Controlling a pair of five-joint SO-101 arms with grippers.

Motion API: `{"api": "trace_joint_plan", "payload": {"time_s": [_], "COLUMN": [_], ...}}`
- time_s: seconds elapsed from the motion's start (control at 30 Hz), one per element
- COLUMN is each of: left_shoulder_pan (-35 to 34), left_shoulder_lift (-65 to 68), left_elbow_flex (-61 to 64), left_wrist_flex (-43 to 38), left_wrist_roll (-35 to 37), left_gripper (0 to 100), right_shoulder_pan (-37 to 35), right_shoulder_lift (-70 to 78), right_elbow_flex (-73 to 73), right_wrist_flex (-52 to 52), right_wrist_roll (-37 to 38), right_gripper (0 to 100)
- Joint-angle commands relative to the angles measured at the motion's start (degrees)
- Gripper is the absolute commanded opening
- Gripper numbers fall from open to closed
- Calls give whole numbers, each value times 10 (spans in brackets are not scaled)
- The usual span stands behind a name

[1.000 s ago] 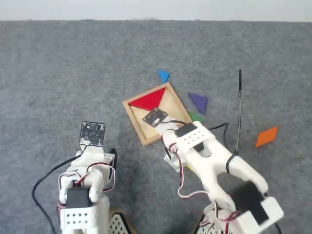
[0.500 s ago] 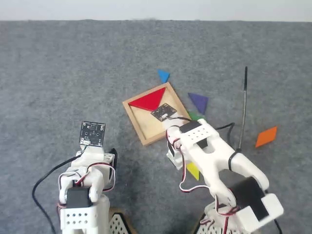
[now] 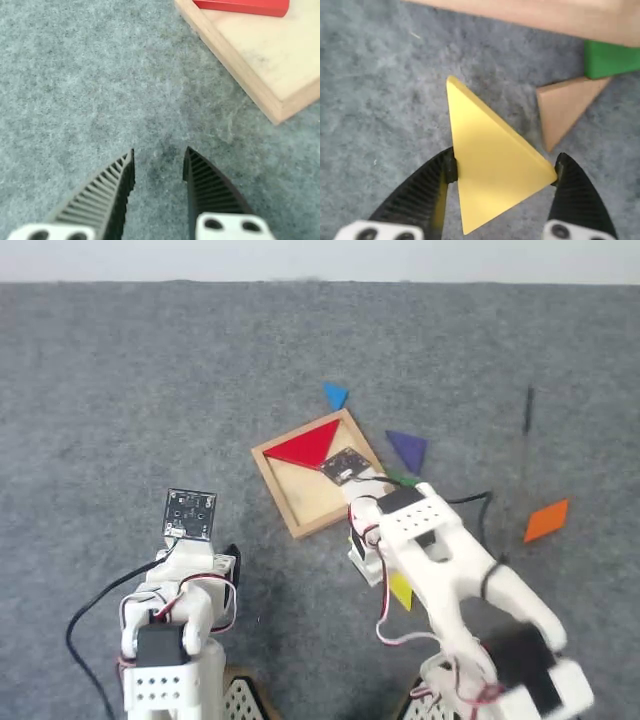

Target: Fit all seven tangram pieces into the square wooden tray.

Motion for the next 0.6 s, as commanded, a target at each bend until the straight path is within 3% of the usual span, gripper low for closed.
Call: {"api": "trace_joint_plan", "payload": {"time_s": [0.0,0.27,0.57], "left_shoulder_pan": [2,2,2], "left_shoulder_lift": [-16,-16,-16], "left_elbow_flex": [-5,-5,-5], "left_wrist_flex": [5,5,5], "left_wrist_roll": [-4,-4,-4], "left_gripper": [153,153,153], "right_shoulder_pan": [10,12,9], "right_shoulder_lift": [-90,-76,78], "right_elbow_flex": [-17,-61,-296], "right_wrist_flex": [33,43,112], "right_wrist_roll": [-3,26,37], "right_gripper": [214,214,214]}}
